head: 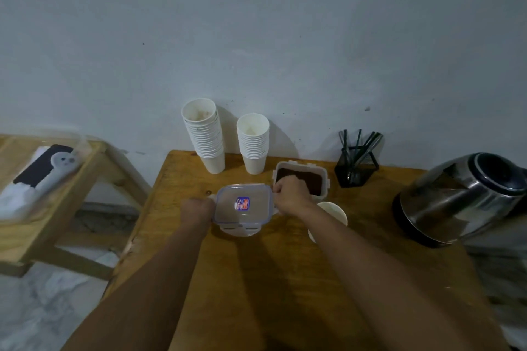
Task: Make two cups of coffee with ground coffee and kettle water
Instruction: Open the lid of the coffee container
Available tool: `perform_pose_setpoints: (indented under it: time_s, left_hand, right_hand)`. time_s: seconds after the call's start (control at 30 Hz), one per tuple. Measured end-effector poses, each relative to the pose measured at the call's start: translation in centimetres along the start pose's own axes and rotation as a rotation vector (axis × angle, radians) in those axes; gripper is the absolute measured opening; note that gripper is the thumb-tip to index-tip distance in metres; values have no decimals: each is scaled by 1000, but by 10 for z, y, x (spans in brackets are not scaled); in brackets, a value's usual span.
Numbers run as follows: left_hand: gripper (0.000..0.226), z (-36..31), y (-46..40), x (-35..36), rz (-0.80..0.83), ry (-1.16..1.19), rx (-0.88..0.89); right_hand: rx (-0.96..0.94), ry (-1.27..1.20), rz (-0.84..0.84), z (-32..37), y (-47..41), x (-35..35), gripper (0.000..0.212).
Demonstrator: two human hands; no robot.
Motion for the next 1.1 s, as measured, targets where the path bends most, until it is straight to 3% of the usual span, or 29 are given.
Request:
perform_pose_setpoints:
  time_s: [0.13,0.23,0.37,0.43,0.57,0.73,0.83,0.87,0.93,1.1]
  left_hand:
    - [30,13,3,-15,-23,-32,-2]
    - [34,17,8,-18,-29,-77,-27]
    - [38,15,13,-16,-35,-133,-38]
    - [36,7,21,-14,-67,-219,5]
    - [35,-28,43,-2,-162,-348,211]
    - [33,-64,72,52,-1,-310,383]
    - [9,-68,83,89,155,-309,365]
    - [13,-70,85,99,189,-289,355]
    - [31,-72,88,113,219,-258,315]
    - [2,-75,88,138,217,-220,278]
  right_hand:
    - [-19,4,219,-1,15,45,20]
    - [-35,-40,347,-2,27,69,13]
    - [-30,-108,373,1,33,71,36]
    - [-49,-81,369,3,30,62,37]
    - [-34,-113,255,0,17,25,36]
    - [-16,-200,148,-16,-4,-20,35]
    - [-10,-161,94,-34,-12,-47,24]
    - [9,-169,58,-44,-12,-58,28]
    - [59,-180,-19,-65,-12,-78,23]
    - [96,-111,-241,-113,-16,-134,11]
Point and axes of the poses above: each hand's wrist, its own y-axis away from the middle knuckle, its own x-axis out of the palm, z = x × y, the point moved 10 cm from there along -y, towards the middle knuckle, and after that the axes turned 13 degrees about -x, right-handed, at the moved point
